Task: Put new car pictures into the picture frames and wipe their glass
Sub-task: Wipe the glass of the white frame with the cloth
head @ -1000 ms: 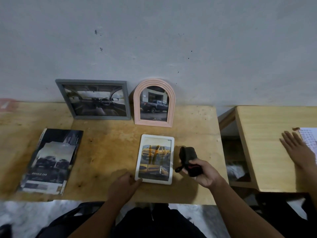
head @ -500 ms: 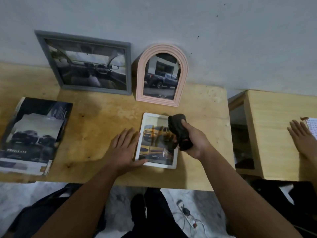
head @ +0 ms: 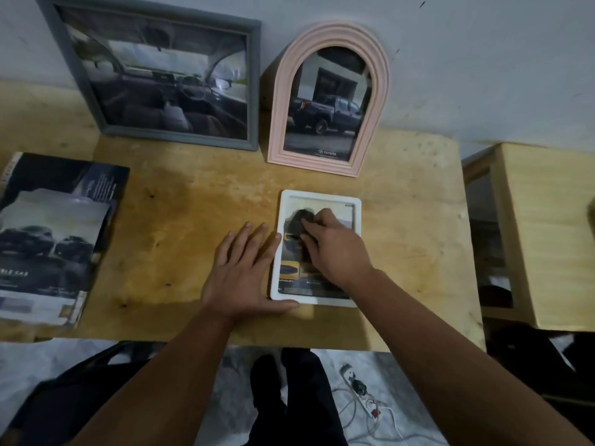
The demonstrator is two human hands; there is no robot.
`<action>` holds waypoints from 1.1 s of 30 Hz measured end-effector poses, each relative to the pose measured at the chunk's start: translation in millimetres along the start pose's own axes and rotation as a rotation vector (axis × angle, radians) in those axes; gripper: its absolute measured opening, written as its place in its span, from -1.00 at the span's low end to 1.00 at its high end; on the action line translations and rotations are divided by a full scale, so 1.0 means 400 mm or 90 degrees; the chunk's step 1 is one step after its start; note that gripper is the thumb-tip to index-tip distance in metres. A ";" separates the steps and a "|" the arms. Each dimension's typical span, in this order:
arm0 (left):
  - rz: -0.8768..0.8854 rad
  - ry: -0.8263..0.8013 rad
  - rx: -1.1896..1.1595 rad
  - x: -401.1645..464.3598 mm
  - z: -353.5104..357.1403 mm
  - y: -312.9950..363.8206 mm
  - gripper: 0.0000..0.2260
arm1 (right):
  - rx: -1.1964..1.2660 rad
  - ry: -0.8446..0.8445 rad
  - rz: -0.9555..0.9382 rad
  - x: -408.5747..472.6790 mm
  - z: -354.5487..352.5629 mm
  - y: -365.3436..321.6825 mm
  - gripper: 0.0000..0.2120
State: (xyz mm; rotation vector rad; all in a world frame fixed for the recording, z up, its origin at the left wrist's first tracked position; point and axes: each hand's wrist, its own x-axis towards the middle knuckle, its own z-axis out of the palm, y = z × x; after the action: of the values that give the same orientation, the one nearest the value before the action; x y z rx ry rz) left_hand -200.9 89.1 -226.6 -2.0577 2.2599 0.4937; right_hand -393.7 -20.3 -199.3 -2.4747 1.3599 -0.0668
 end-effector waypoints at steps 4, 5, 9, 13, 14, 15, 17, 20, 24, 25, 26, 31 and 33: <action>-0.001 0.015 0.006 -0.004 0.003 0.001 0.14 | 0.055 -0.092 -0.095 -0.119 -0.009 -0.029 -0.71; 0.000 0.019 0.005 -0.005 0.003 0.003 0.14 | 0.091 -0.156 -0.102 -0.140 -0.017 -0.032 -0.68; -0.002 0.018 0.015 -0.007 -0.005 0.007 0.15 | 0.225 -0.204 -0.096 -0.085 -0.079 -0.006 -0.69; -0.004 0.013 0.028 -0.005 -0.010 0.011 0.15 | 0.104 -0.007 0.023 0.043 -0.075 0.025 -0.64; -0.004 0.015 0.026 -0.005 -0.009 0.012 0.15 | 0.060 -0.014 0.034 0.048 -0.061 0.017 -0.64; -0.004 0.019 0.024 -0.006 -0.006 0.012 0.15 | 0.034 -0.026 0.034 0.039 -0.043 0.009 -0.65; -0.003 0.023 0.020 -0.009 -0.002 0.011 0.15 | 0.018 -0.030 0.011 -0.018 -0.019 -0.006 -0.66; 0.000 0.023 0.022 -0.013 0.000 0.009 0.14 | 0.033 -0.074 -0.060 -0.139 0.000 -0.016 -0.65; -0.003 0.019 0.020 -0.012 -0.004 0.012 0.15 | 0.102 -0.208 -0.143 -0.141 -0.044 0.013 -0.65; -0.003 0.018 0.017 -0.011 -0.005 0.013 0.15 | 0.115 -0.181 -0.130 -0.110 -0.055 0.024 -0.65; -0.003 0.015 0.015 -0.010 -0.006 0.013 0.16 | 0.111 -0.125 -0.099 -0.074 -0.061 0.035 -0.65; 0.001 0.015 0.013 -0.004 -0.002 0.010 0.16 | -0.045 0.015 0.009 0.010 -0.015 0.006 -0.71; 0.004 0.014 0.016 -0.004 0.002 0.006 0.15 | -0.052 0.005 -0.030 -0.055 0.012 -0.010 -0.67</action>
State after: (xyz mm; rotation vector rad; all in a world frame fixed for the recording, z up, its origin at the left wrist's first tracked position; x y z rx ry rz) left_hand -203.3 91.0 -226.6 -2.0552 2.2741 0.4427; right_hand -401.6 1.0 -200.4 -2.5765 1.3319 -0.0324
